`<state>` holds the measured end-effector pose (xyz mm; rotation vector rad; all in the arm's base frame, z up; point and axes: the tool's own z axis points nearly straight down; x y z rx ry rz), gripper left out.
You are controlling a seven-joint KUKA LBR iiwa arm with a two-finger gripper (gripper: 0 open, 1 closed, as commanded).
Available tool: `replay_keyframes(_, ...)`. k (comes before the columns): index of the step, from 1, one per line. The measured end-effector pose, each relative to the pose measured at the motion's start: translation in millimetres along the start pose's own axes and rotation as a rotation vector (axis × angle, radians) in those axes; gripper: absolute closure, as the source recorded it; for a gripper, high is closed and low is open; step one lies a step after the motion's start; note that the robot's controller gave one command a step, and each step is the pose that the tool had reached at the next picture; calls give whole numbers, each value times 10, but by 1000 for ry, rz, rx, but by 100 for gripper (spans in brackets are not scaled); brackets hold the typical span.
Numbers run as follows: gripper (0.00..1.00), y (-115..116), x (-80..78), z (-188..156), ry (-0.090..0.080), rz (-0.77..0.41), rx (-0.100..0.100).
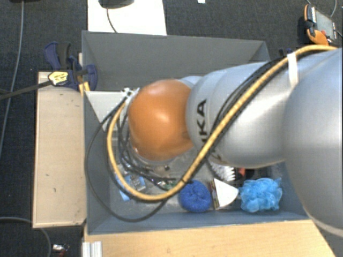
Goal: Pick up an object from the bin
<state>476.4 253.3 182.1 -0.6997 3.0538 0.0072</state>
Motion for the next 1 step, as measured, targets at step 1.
replay_keyframes(1, 100, 0, -1, 59, 0, 0, 0)
